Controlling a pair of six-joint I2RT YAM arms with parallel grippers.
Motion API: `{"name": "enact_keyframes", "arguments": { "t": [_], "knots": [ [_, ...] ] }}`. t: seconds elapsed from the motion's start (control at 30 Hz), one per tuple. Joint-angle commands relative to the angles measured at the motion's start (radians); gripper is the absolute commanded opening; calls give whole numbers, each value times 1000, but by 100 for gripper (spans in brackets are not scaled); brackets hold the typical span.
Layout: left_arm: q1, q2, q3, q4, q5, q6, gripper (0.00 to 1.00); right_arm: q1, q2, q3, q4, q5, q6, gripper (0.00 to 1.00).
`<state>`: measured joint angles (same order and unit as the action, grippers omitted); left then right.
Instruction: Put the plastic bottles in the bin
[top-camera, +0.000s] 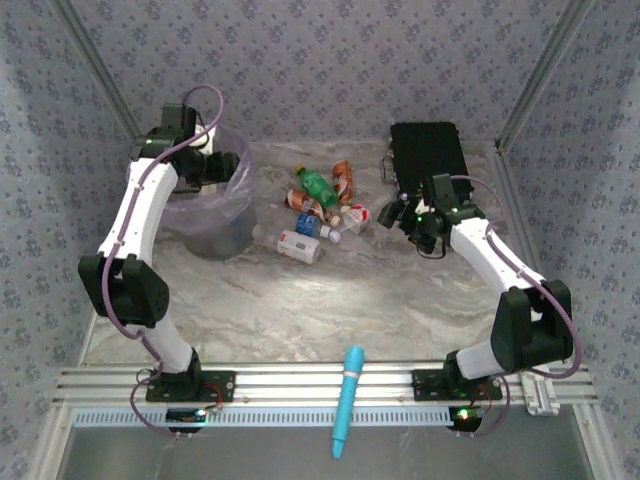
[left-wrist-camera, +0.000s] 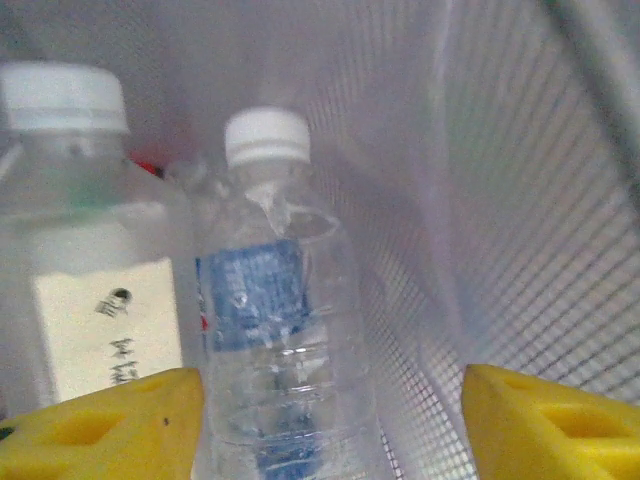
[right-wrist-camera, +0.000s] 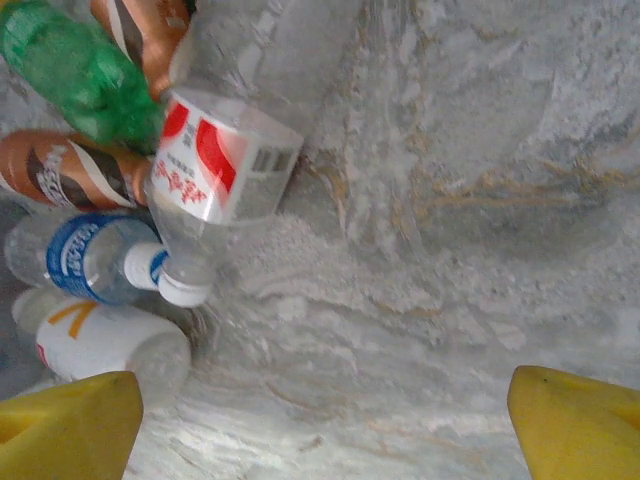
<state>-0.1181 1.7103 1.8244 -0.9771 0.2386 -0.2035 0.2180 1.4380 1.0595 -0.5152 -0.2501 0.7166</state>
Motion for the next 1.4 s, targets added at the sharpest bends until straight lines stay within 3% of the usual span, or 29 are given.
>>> {"name": "enact_keyframes", "arguments": {
  "t": [0.0,0.17,0.33,0.5,0.8,1.37],
  "knots": [
    [-2,-57,70,-34,-14,27,78,20,10,30,86,84,128,98],
    [-2,-80,141,-69,-78,72,91,31,62,42,158,175,249,100],
    [-2,-134,176,-102,-113,79,100,51,161,124,106,275,337,100],
    [-25,-258,45,-81,-75,49,100,73,295,284,18,360,369,100],
    [-79,-464,-204,33,203,-59,100,79,477,410,32,353,402,100],
    [-115,-526,-307,91,192,-99,99,96,685,531,82,320,439,97]
  ]
}}
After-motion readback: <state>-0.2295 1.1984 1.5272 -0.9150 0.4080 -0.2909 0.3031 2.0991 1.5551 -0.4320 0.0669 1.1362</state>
